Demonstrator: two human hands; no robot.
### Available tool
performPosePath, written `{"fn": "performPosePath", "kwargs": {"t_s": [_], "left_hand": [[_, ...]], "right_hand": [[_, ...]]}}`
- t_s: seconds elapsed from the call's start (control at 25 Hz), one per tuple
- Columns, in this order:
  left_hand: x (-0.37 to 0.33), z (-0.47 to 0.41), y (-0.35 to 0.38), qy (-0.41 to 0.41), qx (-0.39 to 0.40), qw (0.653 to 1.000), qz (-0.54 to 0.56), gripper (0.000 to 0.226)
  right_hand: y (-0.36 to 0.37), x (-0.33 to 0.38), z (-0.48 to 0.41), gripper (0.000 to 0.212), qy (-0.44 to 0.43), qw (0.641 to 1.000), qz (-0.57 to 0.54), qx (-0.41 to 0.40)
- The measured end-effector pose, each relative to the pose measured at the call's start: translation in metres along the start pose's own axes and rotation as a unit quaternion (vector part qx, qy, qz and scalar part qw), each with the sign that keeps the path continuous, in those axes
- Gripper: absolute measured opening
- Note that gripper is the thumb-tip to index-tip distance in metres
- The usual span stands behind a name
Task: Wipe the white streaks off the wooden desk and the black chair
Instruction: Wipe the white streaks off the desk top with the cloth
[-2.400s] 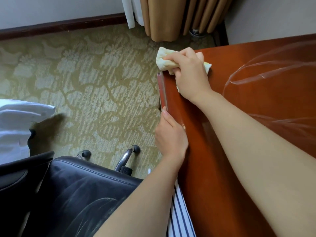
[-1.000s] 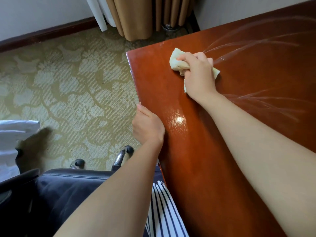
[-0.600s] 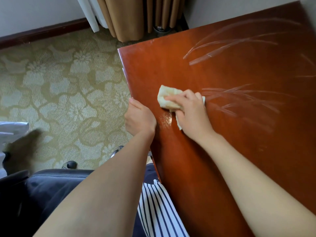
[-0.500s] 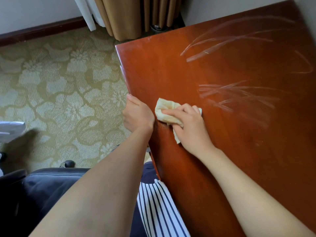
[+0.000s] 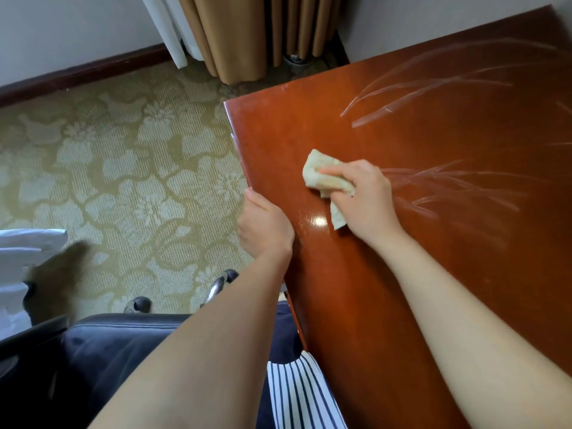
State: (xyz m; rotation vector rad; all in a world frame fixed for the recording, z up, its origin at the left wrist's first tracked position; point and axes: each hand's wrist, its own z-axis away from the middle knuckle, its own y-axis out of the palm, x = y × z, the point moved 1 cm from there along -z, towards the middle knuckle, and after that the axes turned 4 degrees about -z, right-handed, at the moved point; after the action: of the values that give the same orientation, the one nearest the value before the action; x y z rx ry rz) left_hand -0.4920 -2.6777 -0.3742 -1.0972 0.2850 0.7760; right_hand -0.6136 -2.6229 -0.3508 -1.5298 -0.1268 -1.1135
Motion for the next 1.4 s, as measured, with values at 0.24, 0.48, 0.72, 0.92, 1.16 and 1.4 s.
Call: {"fn": "performPosePath", "kwargs": {"t_s": [0.24,0.48,0.72,0.92,1.16,1.4], "left_hand": [[0.007,-0.008,0.009,-0.004,-0.018,1.000,-0.019,0.062],[0.004,-0.009,0.011,-0.008,-0.034,0.999,-0.027,0.060],[-0.002,-0.007,0.009,-0.019,-0.037,0.998,-0.037,0.057],[-0.005,-0.010,0.009,-0.014,-0.044,0.998,-0.044,0.055],[-0.002,-0.008,0.006,0.003,-0.032,0.999,-0.035,0.055],[0.000,-0.007,0.004,0.022,-0.037,0.998,-0.039,0.056]], "right_hand": [[-0.004,0.003,-0.085,0.033,0.064,0.992,0.024,-0.110],[0.001,0.025,-0.146,0.035,0.113,0.979,0.049,-0.162],[0.037,0.054,-0.159,0.037,-0.012,0.997,0.069,-0.024],[0.067,0.080,-0.133,0.035,-0.122,0.987,0.022,0.098],[0.032,0.039,-0.083,0.034,-0.093,0.992,0.041,0.068],[-0.014,-0.018,-0.022,0.036,0.009,0.999,0.020,-0.024]]}}
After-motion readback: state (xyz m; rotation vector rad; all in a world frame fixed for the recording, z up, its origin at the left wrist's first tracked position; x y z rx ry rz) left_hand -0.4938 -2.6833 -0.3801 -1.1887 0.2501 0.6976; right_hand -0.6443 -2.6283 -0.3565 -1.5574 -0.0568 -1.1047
